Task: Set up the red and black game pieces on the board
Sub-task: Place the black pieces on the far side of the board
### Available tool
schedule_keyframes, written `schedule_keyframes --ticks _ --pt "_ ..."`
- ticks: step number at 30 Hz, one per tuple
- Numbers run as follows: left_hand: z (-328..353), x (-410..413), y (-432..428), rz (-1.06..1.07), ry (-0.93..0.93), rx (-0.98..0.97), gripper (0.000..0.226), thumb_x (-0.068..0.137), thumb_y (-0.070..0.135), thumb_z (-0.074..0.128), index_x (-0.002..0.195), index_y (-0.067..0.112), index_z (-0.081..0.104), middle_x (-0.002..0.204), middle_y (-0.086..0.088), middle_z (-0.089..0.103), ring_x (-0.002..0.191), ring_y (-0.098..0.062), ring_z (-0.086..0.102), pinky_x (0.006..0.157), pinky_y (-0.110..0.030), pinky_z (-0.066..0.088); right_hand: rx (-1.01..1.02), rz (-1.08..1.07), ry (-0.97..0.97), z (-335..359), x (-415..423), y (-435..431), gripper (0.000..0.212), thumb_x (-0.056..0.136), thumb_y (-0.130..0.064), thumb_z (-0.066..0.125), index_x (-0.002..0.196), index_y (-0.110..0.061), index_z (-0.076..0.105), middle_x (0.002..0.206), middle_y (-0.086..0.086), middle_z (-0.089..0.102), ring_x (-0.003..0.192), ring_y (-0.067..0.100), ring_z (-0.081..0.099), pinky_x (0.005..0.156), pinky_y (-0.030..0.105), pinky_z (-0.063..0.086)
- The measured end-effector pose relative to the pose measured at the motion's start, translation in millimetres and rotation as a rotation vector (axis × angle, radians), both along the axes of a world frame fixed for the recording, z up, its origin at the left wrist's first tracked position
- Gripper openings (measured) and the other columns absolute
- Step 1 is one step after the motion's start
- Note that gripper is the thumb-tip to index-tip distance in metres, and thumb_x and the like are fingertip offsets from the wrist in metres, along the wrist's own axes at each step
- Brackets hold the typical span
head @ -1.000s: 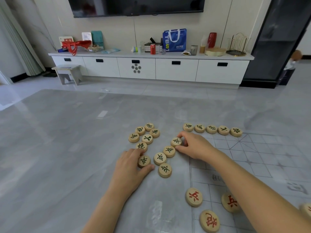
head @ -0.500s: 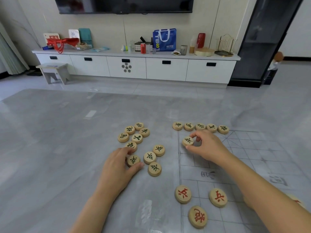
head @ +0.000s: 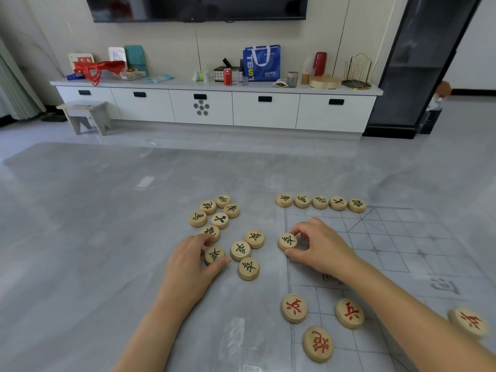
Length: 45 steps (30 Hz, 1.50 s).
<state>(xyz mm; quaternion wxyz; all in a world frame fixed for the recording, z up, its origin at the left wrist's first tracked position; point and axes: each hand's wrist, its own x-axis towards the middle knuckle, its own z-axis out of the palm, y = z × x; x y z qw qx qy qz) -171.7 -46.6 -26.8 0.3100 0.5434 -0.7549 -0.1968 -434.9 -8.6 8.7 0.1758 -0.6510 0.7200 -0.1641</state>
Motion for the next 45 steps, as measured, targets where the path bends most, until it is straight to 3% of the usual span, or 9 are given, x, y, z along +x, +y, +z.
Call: schedule_keyframes --ticks 3,6,10,15,19,26,36,45 --pt "0.2 -0.3 -0.1 0.005 0.007 0.005 0.051 0.076 0.044 0.073 0.118 0.022 0.057 0.104 0.01 0.055 0.089 -0.008 0.051 0.075 -0.023 0.036 -0.019 0.016 0.063 1.6 5.6 -3.9 0.049 0.074 -0.052 0.066 0.118 -0.032 0.052 0.109 -0.01 0.044 0.105 0.01 0.048 0.091 0.031 0.041" --pt "0.5 0.3 0.7 0.0 0.023 0.016 0.058 0.071 0.059 0.066 0.117 0.024 0.056 0.104 0.011 0.055 0.089 -0.007 0.052 0.075 -0.023 0.038 -0.065 0.057 0.102 4.5 20.9 -11.2 0.052 0.077 -0.052 0.062 0.123 -0.031 0.051 0.113 -0.008 0.045 0.111 0.012 0.043 0.095 0.031 0.035" --pt "1.3 0.3 1.5 -0.004 0.022 0.025 0.057 0.072 0.057 0.067 0.118 0.023 0.057 0.104 0.012 0.055 0.09 -0.007 0.052 0.077 -0.024 0.037 -0.083 0.105 0.15 4.3 41.4 -23.7 0.05 0.079 -0.053 0.06 0.123 -0.031 0.053 0.112 -0.006 0.043 0.113 0.015 0.041 0.093 0.032 0.032" --pt "1.1 0.7 0.7 -0.01 0.028 0.013 0.076 0.059 0.074 0.045 0.116 0.025 0.057 0.101 0.014 0.054 0.089 -0.007 0.052 0.076 -0.023 0.037 -0.107 0.105 0.15 1.5 51.2 -31.2 0.043 0.076 -0.052 0.062 0.113 -0.03 0.058 0.102 -0.008 0.039 0.108 0.015 0.041 0.089 0.032 0.032" --pt "2.5 -0.1 0.7 -0.004 0.025 0.019 0.059 0.071 0.059 0.067 0.117 0.022 0.058 0.105 0.009 0.057 0.09 -0.009 0.052 0.079 -0.025 0.039 -0.126 0.083 0.085 3.6 43.3 -28.9 0.036 0.076 -0.051 0.063 0.106 -0.031 0.061 0.103 -0.007 0.044 0.108 0.013 0.041 0.09 0.032 0.032" --pt "1.8 -1.3 0.6 0.007 0.023 -0.001 0.05 0.076 0.042 0.074 0.118 0.02 0.058 0.102 0.009 0.056 0.09 -0.01 0.052 0.078 -0.027 0.039 -0.142 -0.013 0.037 15.1 -0.3 -7.8 0.034 0.074 -0.046 0.068 0.106 -0.034 0.061 0.108 -0.011 0.042 0.114 0.009 0.037 0.092 0.03 0.028" --pt "0.5 0.1 -0.9 0.019 -0.01 -0.001 0.045 0.075 0.043 0.072 0.113 0.023 0.058 0.1 0.009 0.057 0.088 -0.01 0.051 0.074 -0.029 0.039 -0.102 -0.139 0.085 9.4 -52.7 26.1 0.034 0.075 -0.053 0.066 0.104 -0.035 0.059 0.104 -0.01 0.047 0.106 0.009 0.043 0.093 0.034 0.035" --pt "0.9 -0.8 -0.6 0.025 -0.033 -0.013 0.045 0.075 0.042 0.073 0.113 0.021 0.059 0.098 0.007 0.057 0.087 -0.013 0.052 0.073 -0.029 0.038 -0.086 -0.163 0.1 3.8 -66.4 34.6 0.032 0.075 -0.053 0.066 0.102 -0.037 0.058 0.096 -0.013 0.043 0.098 0.007 0.041 0.082 0.028 0.028"
